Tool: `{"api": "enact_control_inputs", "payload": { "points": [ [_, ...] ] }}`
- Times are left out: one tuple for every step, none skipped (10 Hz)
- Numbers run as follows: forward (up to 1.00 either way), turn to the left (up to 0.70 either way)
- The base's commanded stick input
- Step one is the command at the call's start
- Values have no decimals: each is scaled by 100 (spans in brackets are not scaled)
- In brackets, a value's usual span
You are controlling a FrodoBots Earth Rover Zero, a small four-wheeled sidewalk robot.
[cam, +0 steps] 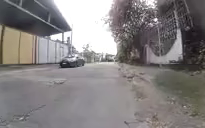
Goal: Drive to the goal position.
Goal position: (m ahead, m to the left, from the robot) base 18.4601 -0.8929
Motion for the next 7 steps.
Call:
{"api": "enact_control_inputs", "payload": {
  "points": [
    [48,0],
    [48,-7],
    [48,-40],
    [48,-34],
    [48,-1],
    [48,0],
    [48,0]
  ]
}}
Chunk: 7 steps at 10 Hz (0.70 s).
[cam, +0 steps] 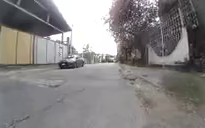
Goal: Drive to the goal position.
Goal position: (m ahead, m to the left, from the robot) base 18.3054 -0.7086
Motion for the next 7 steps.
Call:
{"api": "enact_control_inputs", "payload": {
  "points": [
    [48,0],
    [48,0],
    [48,0],
    [48,-4],
    [48,-8],
    [48,-8],
    [48,-6]
  ]
}}
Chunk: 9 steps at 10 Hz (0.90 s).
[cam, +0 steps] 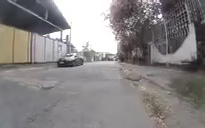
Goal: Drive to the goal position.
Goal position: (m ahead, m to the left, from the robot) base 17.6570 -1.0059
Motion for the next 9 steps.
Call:
{"api": "enact_control_inputs", "payload": {
  "points": [
    [48,0],
    [48,0],
    [48,0],
    [48,-24],
    [48,-45],
    [48,-23],
    [48,0],
    [48,0],
    [48,0]
  ]
}}
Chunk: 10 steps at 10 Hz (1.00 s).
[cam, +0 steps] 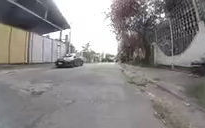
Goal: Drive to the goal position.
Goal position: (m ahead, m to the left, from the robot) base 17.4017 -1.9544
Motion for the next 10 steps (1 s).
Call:
{"api": "enact_control_inputs", "payload": {
  "points": [
    [48,0],
    [48,0],
    [48,0],
    [48,0],
    [48,0],
    [48,0],
    [48,0],
    [60,0],
    [67,0],
    [67,0]
  ]
}}
